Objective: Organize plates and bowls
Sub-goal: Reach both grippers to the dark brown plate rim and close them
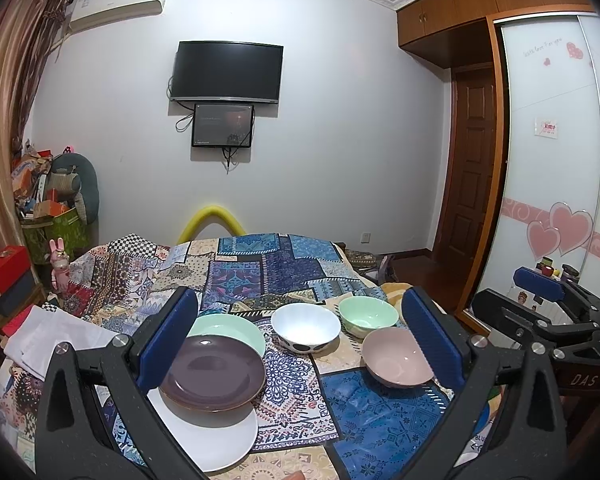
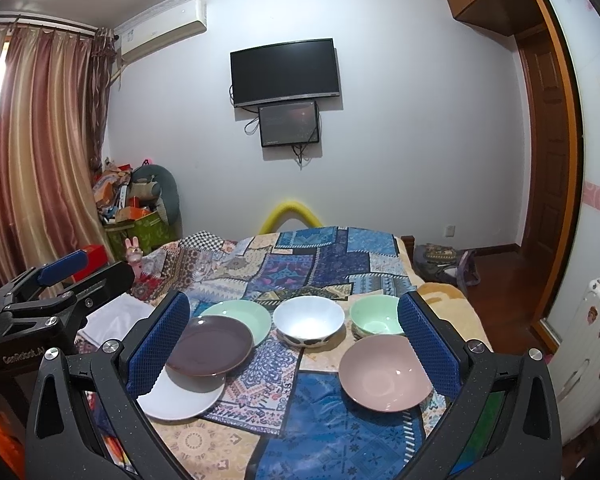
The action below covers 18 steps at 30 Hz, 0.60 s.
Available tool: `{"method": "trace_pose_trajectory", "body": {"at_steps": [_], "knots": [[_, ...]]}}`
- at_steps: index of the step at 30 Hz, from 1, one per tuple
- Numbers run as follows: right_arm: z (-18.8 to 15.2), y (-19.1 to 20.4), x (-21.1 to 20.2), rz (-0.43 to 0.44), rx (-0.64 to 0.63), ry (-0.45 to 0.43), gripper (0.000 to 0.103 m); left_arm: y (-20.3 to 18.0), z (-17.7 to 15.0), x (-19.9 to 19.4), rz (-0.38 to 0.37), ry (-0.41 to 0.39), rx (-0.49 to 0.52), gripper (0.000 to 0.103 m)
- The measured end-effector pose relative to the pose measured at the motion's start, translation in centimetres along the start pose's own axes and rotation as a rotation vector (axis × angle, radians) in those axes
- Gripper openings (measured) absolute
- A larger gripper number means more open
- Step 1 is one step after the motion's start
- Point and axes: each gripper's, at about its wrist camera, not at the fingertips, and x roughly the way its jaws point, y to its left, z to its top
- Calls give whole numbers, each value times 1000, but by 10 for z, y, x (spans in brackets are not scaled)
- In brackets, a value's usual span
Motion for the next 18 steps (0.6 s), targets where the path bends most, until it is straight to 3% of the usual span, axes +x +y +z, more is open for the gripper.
{"method": "trace_pose_trajectory", "body": {"at_steps": [8,18], "knots": [[-17,10,31,23,-2,83,103,17,-16,19,8,47,-3,103],[-51,26,89,68,-11,244,103,69,-53,65,21,184,-46,103]]}}
